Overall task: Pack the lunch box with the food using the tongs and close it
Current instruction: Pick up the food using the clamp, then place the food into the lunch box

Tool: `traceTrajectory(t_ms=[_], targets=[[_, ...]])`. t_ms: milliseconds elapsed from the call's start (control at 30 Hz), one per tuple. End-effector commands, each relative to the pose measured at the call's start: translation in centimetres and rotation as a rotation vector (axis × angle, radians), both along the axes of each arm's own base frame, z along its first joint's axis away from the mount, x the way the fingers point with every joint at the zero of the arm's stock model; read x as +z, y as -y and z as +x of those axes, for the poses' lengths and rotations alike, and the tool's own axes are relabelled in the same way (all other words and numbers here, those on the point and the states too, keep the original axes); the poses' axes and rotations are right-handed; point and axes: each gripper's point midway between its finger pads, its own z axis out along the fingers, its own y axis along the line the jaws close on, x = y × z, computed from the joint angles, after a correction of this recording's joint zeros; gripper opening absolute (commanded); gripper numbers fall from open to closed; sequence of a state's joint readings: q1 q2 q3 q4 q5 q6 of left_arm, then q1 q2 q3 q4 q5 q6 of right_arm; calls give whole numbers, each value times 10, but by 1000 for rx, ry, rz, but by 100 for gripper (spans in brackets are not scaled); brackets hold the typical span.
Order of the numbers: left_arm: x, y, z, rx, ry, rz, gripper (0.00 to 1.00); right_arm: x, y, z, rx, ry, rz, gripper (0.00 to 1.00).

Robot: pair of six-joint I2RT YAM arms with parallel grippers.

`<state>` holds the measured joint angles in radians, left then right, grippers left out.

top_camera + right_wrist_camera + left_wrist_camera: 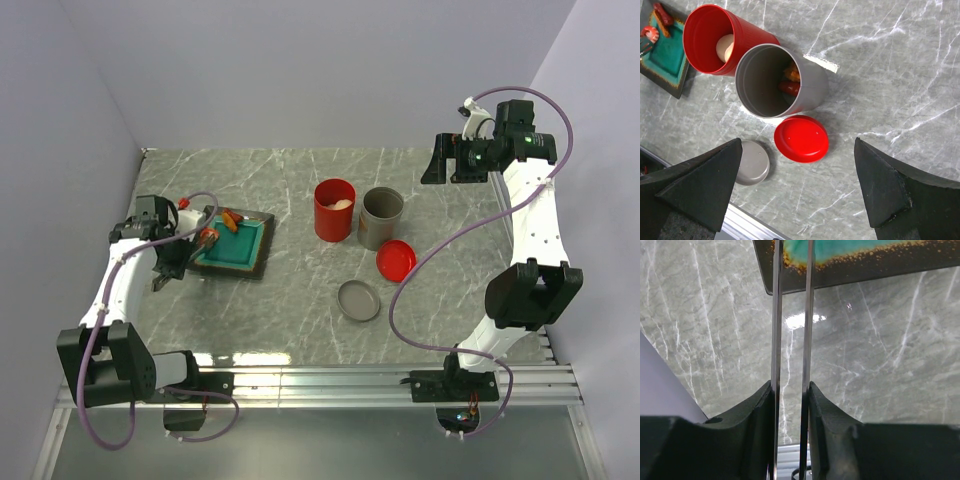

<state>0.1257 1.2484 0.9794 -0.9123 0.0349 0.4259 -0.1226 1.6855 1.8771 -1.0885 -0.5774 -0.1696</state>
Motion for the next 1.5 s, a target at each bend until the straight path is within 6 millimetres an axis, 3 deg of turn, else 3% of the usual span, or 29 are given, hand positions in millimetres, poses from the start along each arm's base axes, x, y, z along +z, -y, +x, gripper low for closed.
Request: traceTrajectory(t_ms=[0,233,367,400,467,500,567,600,733,800,833,867,933,1100,1333,1467], targets=[[27,7,8,1,71,-37,26,8,-1,-2,10,19,8,100],[71,20,11,-21,154,-96,15,8,-3,-2,16,19,15,100],[97,49,23,-99,204,-150,9,9,-4,-1,17,19,23,100],[115,59,32,-126,251,-167,9,10,-4,0,18,22,24,100],[126,91,42,-195,258,-213,7,11,-4,1,14,25,24,100],[147,103,51,-222,309,-232,6,12,-4,1,15,28,24,100],[157,142,59,-298,307,-299,6,12,-4,1,15,26,22,100],[176,157,67,-333,356,-330,6,11,-3,1,13,24,21,100],[190,221,86,-495,345,-475,5,11,-2,1,6,25,16,100],[203,242,94,-541,378,-501,6,12,-2,1,4,28,14,100],[197,261,98,-579,359,-514,5,13,-1,2,1,30,10,100],[204,270,101,-604,369,-528,6,13,1,2,-4,28,3,100],[194,290,104,-631,329,-554,5,15,2,1,-9,35,-6,100],[190,330,99,-712,299,-613,6,17,2,2,-16,38,-5,100],[158,351,92,-745,218,-590,10,17,4,4,-23,37,-6,100],[152,353,95,-740,213,-572,32,17,4,4,-25,36,-10,100]])
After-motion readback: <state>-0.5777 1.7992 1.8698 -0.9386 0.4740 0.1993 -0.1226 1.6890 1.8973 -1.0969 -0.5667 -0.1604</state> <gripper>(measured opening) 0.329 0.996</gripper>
